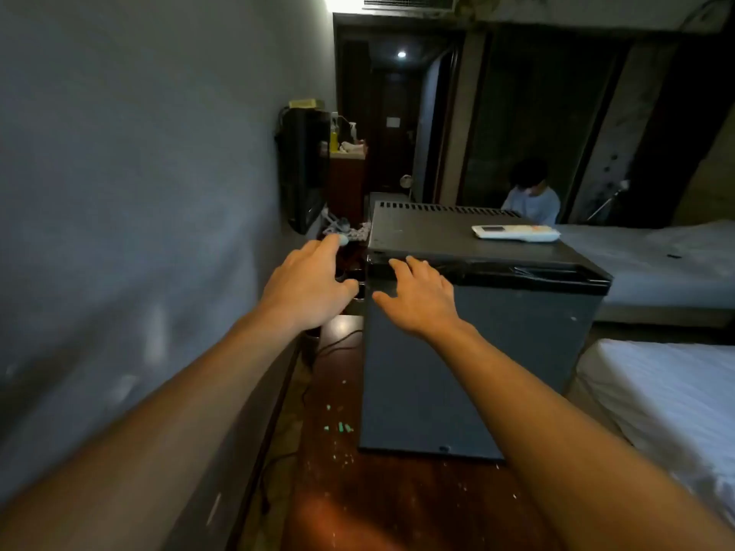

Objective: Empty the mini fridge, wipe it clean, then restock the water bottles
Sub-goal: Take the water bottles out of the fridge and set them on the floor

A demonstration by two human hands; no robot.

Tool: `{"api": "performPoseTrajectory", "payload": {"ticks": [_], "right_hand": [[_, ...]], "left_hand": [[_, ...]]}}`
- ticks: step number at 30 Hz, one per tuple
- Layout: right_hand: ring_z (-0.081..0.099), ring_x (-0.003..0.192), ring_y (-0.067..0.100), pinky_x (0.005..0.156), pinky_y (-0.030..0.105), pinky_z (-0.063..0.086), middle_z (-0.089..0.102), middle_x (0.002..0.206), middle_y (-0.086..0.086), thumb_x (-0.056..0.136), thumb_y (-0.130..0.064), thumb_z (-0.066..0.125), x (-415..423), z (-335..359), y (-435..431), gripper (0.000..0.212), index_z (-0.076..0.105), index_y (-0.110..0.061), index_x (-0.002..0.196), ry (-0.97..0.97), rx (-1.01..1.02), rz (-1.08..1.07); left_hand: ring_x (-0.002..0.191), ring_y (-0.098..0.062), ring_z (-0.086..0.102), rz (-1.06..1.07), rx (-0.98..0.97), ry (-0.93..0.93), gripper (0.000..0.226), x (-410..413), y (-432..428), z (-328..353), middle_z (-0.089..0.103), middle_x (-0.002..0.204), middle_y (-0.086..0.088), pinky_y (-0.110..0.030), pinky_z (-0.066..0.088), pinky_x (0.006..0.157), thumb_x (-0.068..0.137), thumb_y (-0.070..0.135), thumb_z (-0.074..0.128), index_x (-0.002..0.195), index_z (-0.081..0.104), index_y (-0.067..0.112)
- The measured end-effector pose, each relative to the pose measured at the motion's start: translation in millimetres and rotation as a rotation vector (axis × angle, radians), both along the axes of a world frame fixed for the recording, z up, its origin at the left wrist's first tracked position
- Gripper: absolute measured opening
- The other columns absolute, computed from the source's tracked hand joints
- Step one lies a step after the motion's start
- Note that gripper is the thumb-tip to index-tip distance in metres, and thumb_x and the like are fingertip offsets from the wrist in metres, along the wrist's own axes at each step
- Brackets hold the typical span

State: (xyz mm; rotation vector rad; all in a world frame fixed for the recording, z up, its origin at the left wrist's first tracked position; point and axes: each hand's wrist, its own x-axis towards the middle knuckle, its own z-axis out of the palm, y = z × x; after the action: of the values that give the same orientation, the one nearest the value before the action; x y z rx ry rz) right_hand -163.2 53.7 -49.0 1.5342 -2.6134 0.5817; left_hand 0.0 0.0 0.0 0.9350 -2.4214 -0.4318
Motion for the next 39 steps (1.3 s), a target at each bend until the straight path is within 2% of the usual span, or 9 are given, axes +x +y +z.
{"api": "performPoseTrajectory", "payload": {"ticks": [10, 16, 20, 23, 28, 30, 33, 36, 39], "right_hand": [[0.017, 0.145, 0.021, 0.117, 0.055, 0.001, 0.027, 0.153, 0.002, 0.091, -0.040, 0.053, -5.5, -14.6, -21.6, 0.069, 0.023, -0.016, 0.149, 0.163, 0.100, -0.157], [0.030, 0.138, 0.024, 0.117, 0.057, 0.005, 0.041, 0.142, 0.004, 0.091, -0.054, 0.041, 15.1, -3.3, -10.1, 0.063, 0.039, -0.015, 0.141, 0.103, 0.018, -0.194], [0.044, 0.128, 0.026, 0.115, 0.060, 0.011, 0.053, 0.129, 0.007, 0.094, -0.063, 0.025, 45.4, -5.1, 33.2, 0.062, 0.045, -0.018, 0.133, 0.206, -0.087, -0.252], [0.048, 0.125, 0.034, 0.111, 0.063, 0.016, 0.055, 0.130, 0.014, 0.095, -0.063, 0.020, 60.4, 13.0, 65.7, 0.066, 0.045, -0.016, 0.135, 0.209, 0.024, -0.314], [0.055, 0.116, 0.035, 0.110, 0.058, 0.022, 0.064, 0.118, 0.012, 0.096, -0.052, 0.034, 77.9, 20.5, 135.7, 0.054, 0.050, -0.012, 0.128, 0.249, 0.213, -0.365], [0.055, 0.113, 0.032, 0.095, 0.047, 0.036, 0.062, 0.119, 0.010, 0.095, -0.045, 0.039, 77.3, 22.0, 171.1, 0.044, 0.048, -0.016, 0.127, 0.248, 0.231, -0.361], [0.050, 0.117, 0.031, 0.075, 0.038, 0.036, 0.056, 0.125, 0.011, 0.096, -0.038, 0.042, 68.2, 39.7, 225.3, 0.039, 0.047, -0.018, 0.129, 0.167, 0.269, -0.406], [0.054, 0.109, 0.031, 0.078, 0.039, 0.037, 0.057, 0.118, 0.011, 0.094, -0.034, 0.043, 53.3, 49.2, 273.1, 0.036, 0.050, -0.016, 0.125, 0.135, 0.254, -0.495], [0.057, 0.098, 0.031, 0.082, 0.041, 0.036, 0.060, 0.106, 0.011, 0.093, -0.036, 0.041, 38.0, 46.2, 302.2, 0.036, 0.050, -0.015, 0.121, 0.237, 0.327, -0.611]], "left_hand": [[0.126, -0.024, 0.044, -0.095, 0.010, 0.011, 0.061, -10.4, -43.5, 7.0, 0.045, 0.140, -0.003, -0.043, 0.042, 0.100, 0.090, 0.030, 0.062, 0.144, 0.033, 0.025], [0.128, -0.024, 0.043, -0.115, 0.014, 0.052, 0.061, -4.3, -24.8, 6.2, 0.045, 0.141, -0.003, -0.041, 0.041, 0.101, 0.089, 0.028, 0.063, 0.143, 0.035, 0.023], [0.125, -0.023, 0.046, -0.114, 0.025, 0.105, 0.059, -4.7, -5.3, 8.0, 0.048, 0.138, -0.004, -0.035, 0.040, 0.092, 0.088, 0.027, 0.064, 0.141, 0.038, 0.023], [0.122, -0.024, 0.048, -0.119, 0.031, 0.083, 0.060, -9.4, 24.9, 6.5, 0.049, 0.136, -0.003, -0.038, 0.043, 0.092, 0.087, 0.030, 0.064, 0.141, 0.038, 0.023], [0.121, -0.025, 0.050, -0.146, 0.014, 0.054, 0.061, -14.3, 90.4, 0.3, 0.047, 0.141, -0.001, -0.045, 0.045, 0.096, 0.088, 0.031, 0.063, 0.142, 0.037, 0.022], [0.121, -0.026, 0.050, -0.157, 0.010, 0.034, 0.061, -16.7, 115.6, -3.6, 0.047, 0.141, -0.001, -0.045, 0.045, 0.096, 0.088, 0.033, 0.063, 0.142, 0.036, 0.022], [0.112, -0.026, 0.055, -0.191, 0.009, 0.008, 0.061, -21.9, 151.3, -7.3, 0.045, 0.142, 0.000, -0.045, 0.048, 0.091, 0.088, 0.035, 0.062, 0.141, 0.035, 0.024], [0.096, -0.026, 0.061, -0.225, 0.014, -0.025, 0.058, -29.9, 178.3, -6.0, 0.046, 0.139, -0.001, -0.046, 0.051, 0.085, 0.090, 0.037, 0.062, 0.140, 0.035, 0.023], [0.091, -0.028, 0.062, -0.250, 0.001, -0.034, 0.056, -42.0, 192.8, -2.6, 0.048, 0.137, -0.002, -0.048, 0.051, 0.084, 0.089, 0.037, 0.061, 0.138, 0.036, 0.023]]}}
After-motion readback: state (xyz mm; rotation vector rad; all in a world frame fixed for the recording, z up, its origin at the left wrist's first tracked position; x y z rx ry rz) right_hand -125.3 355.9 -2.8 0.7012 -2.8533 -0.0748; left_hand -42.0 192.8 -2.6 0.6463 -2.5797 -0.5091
